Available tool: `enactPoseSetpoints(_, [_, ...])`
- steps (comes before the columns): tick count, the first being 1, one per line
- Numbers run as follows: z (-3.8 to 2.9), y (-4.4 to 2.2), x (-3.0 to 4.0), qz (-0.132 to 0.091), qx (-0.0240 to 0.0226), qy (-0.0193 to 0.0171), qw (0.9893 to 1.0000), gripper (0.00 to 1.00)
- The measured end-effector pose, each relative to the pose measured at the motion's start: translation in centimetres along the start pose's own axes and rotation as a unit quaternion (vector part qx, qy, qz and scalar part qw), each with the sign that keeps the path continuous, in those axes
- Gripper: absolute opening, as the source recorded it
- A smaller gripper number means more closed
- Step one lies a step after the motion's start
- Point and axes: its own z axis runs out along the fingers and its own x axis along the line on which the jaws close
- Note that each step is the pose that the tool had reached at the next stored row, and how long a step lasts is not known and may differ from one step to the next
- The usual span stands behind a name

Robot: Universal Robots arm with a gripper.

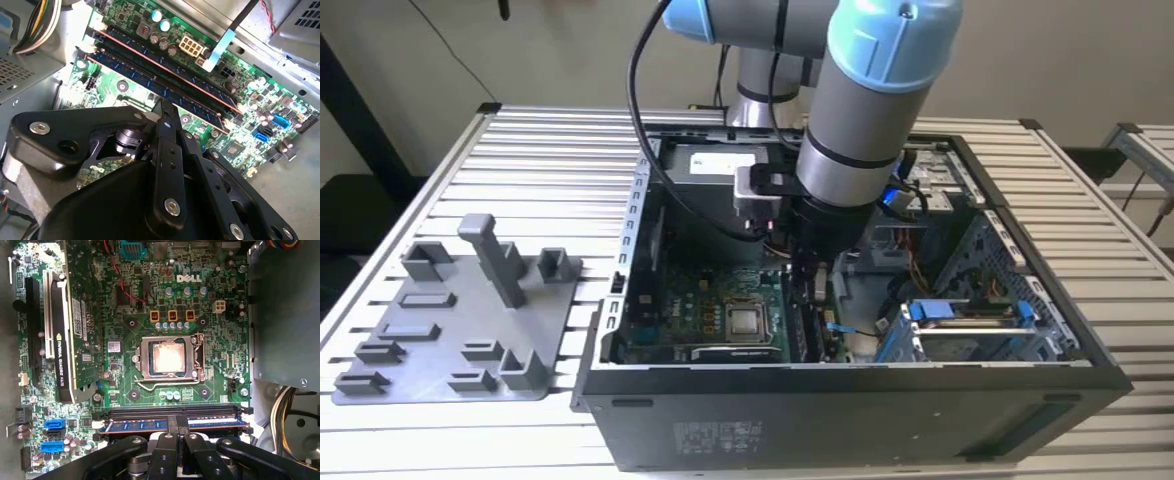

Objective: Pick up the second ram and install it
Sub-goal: 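Press down the second ram until it locks into place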

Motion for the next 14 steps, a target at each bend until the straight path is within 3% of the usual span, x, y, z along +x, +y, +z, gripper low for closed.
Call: enactPoseSetpoints(14, [0.23,-0.28,0.07,-0.001,0.0002,-0.0008,1.0000,0.11])
